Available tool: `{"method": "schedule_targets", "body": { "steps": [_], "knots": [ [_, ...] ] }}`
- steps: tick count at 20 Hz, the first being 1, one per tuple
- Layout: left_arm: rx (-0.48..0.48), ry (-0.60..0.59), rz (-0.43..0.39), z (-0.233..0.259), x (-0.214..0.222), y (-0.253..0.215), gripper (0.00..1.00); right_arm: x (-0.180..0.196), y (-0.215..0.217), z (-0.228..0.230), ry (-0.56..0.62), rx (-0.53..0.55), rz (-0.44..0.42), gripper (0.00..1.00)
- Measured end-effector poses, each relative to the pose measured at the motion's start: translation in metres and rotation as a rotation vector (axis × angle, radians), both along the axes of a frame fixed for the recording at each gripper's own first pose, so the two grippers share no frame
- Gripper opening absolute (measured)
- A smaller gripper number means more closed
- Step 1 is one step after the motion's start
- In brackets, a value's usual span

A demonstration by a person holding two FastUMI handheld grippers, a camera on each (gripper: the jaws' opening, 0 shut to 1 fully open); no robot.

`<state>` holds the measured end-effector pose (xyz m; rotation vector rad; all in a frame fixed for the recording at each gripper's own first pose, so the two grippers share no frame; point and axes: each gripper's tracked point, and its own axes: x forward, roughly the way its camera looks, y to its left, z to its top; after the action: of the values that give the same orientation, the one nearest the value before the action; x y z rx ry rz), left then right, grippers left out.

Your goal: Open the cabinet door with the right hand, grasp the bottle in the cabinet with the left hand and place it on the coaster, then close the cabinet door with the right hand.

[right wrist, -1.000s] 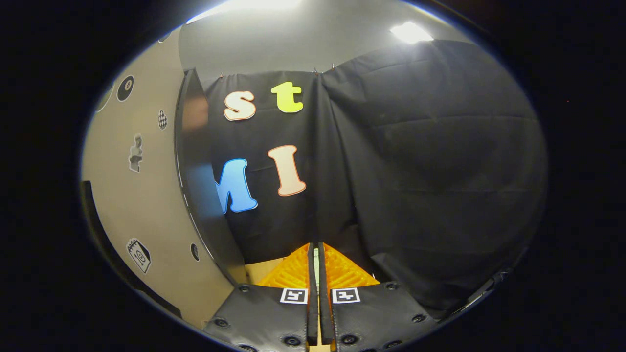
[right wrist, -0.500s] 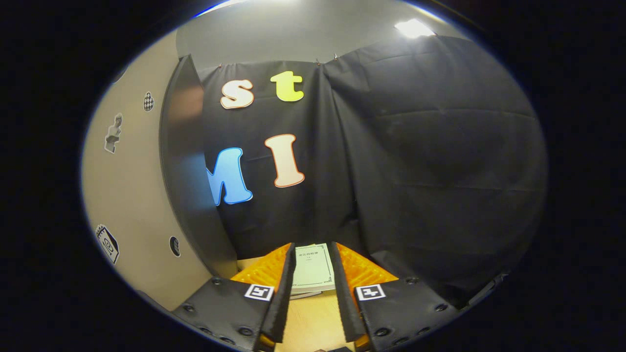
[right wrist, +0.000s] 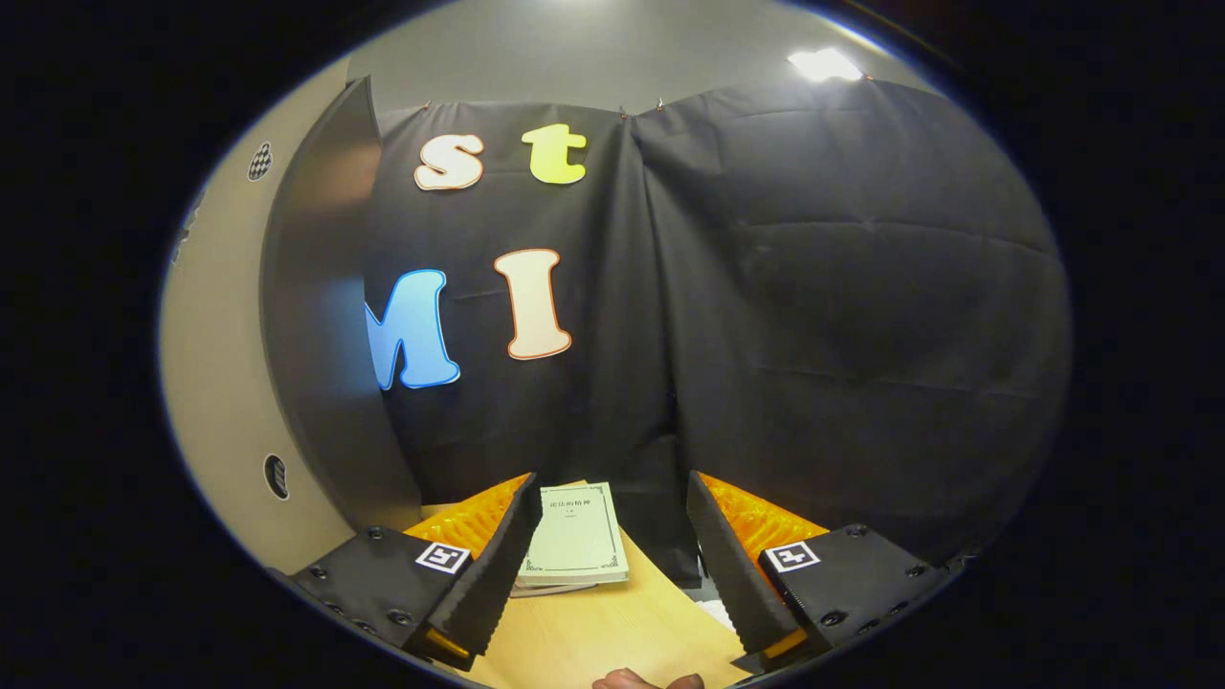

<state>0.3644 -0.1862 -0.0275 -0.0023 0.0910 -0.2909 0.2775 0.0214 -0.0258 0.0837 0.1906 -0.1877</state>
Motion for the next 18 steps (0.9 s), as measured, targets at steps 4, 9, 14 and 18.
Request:
{"method": "schedule_targets", "body": {
  "steps": [4, 9, 14, 18],
  "knots": [
    [0.029, 0.008, 0.024, -0.010, 0.017, 0.001, 0.87, 0.013, 0.005, -0.009, 0.024, 0.062, 0.031, 0.96],
    [0.015, 0.009, 0.019, -0.010, 0.022, -0.001, 0.88, 0.015, 0.001, -0.025, 0.063, 0.059, 0.034, 0.96],
    [0.004, -0.002, 0.010, -0.008, 0.025, -0.004, 0.87, 0.015, -0.001, -0.029, 0.071, 0.073, 0.033, 0.96],
    [0.014, -0.017, 0.016, -0.007, 0.027, -0.004, 0.80, 0.016, -0.006, -0.030, 0.074, 0.092, 0.023, 0.96]
  ]
}}
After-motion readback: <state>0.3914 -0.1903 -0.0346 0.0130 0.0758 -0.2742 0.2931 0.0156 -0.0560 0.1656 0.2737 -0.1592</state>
